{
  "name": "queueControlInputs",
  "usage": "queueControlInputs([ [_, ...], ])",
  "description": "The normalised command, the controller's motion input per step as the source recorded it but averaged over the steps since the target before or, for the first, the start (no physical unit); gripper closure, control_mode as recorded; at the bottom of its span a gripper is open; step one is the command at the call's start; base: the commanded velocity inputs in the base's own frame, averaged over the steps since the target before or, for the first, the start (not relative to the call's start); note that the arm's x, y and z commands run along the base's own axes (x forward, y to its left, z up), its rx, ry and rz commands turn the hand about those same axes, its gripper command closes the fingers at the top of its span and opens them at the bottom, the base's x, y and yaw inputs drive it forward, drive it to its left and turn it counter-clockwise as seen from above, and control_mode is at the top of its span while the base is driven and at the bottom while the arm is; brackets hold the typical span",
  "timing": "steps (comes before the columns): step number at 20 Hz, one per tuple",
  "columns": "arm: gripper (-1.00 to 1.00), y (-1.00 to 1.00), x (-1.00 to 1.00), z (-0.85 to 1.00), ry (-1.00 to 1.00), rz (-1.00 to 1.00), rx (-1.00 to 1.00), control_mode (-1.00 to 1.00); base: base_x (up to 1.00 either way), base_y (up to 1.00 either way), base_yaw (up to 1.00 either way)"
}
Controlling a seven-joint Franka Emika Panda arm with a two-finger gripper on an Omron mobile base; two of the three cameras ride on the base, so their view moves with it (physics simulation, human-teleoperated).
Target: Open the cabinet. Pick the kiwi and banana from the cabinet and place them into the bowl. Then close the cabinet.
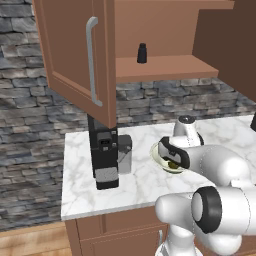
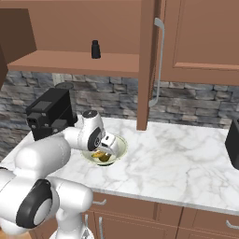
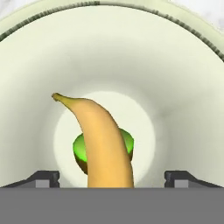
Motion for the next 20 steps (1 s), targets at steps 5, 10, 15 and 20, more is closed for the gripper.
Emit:
queueControlInputs([
  [5,-1.00,-0.14,-0.16,0.11,-0.05,0.00,0.00,-1.00,0.00,0.00,0.00],
  [10,-1.00,-0.17,-0.45,0.45,-0.12,0.00,0.00,-1.00,0.00,0.00,0.00],
  [15,-1.00,-0.02,-0.54,0.65,-0.20,0.04,-0.03,-1.00,0.00,0.00,0.00],
  [20,-1.00,0.00,-0.49,0.69,-0.22,0.06,-0.05,-1.00,0.00,0.00,0.00],
])
